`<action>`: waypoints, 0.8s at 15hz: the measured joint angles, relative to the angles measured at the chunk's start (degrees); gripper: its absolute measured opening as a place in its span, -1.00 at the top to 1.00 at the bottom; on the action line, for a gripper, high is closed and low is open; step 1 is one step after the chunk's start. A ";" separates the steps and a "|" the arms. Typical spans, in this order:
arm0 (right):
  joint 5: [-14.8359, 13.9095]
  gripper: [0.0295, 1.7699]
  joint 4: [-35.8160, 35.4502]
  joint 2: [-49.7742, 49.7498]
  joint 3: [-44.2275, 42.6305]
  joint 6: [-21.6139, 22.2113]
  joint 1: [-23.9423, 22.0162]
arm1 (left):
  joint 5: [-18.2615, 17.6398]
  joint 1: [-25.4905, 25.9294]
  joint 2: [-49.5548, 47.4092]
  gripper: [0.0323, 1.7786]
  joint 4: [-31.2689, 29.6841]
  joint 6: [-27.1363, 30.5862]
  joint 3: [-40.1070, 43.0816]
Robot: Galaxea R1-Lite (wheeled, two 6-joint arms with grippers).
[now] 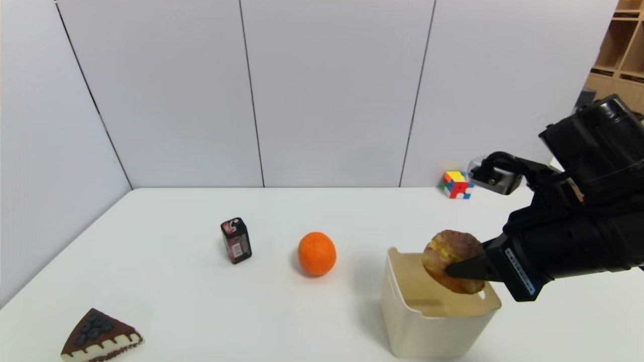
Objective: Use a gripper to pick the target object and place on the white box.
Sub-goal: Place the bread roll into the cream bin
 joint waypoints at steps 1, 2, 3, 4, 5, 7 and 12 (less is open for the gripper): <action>-0.04 0.23 -0.05 0.41 0.38 -0.09 0.07 | 0.02 0.00 0.00 -0.90 0.02 0.00 0.00; -0.04 0.24 -0.05 0.85 0.55 -0.06 0.24 | 0.00 0.00 0.00 -0.90 0.02 0.00 0.00; -0.02 0.24 -0.05 1.21 0.68 -0.04 0.46 | 0.00 0.00 0.00 -0.90 0.02 -0.02 0.00; -0.04 0.24 -0.09 1.40 0.74 -0.11 0.74 | 0.00 0.00 0.00 -0.90 0.00 0.00 0.00; -0.04 0.24 -0.07 1.57 0.79 -0.12 0.99 | 0.00 0.00 0.00 -0.90 0.02 0.00 0.00; -0.06 0.24 -0.11 1.88 0.96 -0.17 1.29 | 0.00 0.00 0.00 -0.90 0.02 0.00 0.00; -0.12 -0.11 -0.13 2.21 1.49 -0.56 1.43 | 0.02 0.00 0.00 -0.90 0.02 0.00 0.00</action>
